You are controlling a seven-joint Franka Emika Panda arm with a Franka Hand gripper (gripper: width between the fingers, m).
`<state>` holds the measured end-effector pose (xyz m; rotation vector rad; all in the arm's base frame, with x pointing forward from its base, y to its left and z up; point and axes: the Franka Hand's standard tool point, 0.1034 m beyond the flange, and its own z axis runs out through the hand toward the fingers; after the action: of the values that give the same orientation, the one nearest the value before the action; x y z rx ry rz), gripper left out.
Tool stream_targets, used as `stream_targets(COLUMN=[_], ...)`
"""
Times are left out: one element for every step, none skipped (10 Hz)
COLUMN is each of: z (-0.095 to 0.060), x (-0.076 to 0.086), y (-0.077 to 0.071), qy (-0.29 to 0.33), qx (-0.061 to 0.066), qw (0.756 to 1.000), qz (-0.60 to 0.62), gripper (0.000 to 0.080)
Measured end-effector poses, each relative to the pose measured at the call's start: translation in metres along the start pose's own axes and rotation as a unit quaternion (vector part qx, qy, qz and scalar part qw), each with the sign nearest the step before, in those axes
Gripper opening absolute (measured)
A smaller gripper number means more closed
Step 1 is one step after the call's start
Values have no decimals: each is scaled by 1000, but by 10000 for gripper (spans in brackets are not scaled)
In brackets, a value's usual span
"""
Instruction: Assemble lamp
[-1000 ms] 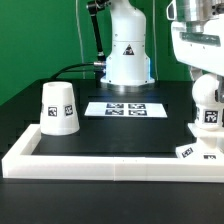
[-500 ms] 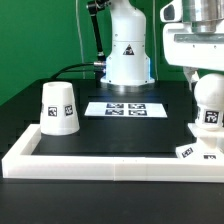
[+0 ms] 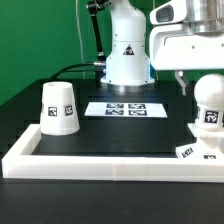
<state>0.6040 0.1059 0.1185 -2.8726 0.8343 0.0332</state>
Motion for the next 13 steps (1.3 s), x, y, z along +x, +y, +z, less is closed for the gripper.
stream_targets(z=[0, 0, 0, 0, 2, 2, 2, 2, 3, 2, 2, 3, 4], x=[0, 0, 0, 0, -1, -3, -2, 0, 2, 3, 5, 7, 7], y=[0, 0, 0, 0, -3, -5, -6, -6, -6, -4, -2, 1, 3], qy=[0, 0, 0, 1, 10, 12, 19, 28, 36, 36, 37, 34, 33], qx=[0, 0, 0, -1, -3, -8, -13, -21, -29, -34, -36, -40, -46], qw=[999, 997, 995, 990, 981, 975, 961, 946, 925, 905, 884, 857, 828], qz=[-44, -80, -99, -144, -192, -223, -275, -324, -376, -422, -465, -513, -557], gripper=[699, 699, 699, 699, 699, 699, 699, 699, 699, 699, 699, 699, 699])
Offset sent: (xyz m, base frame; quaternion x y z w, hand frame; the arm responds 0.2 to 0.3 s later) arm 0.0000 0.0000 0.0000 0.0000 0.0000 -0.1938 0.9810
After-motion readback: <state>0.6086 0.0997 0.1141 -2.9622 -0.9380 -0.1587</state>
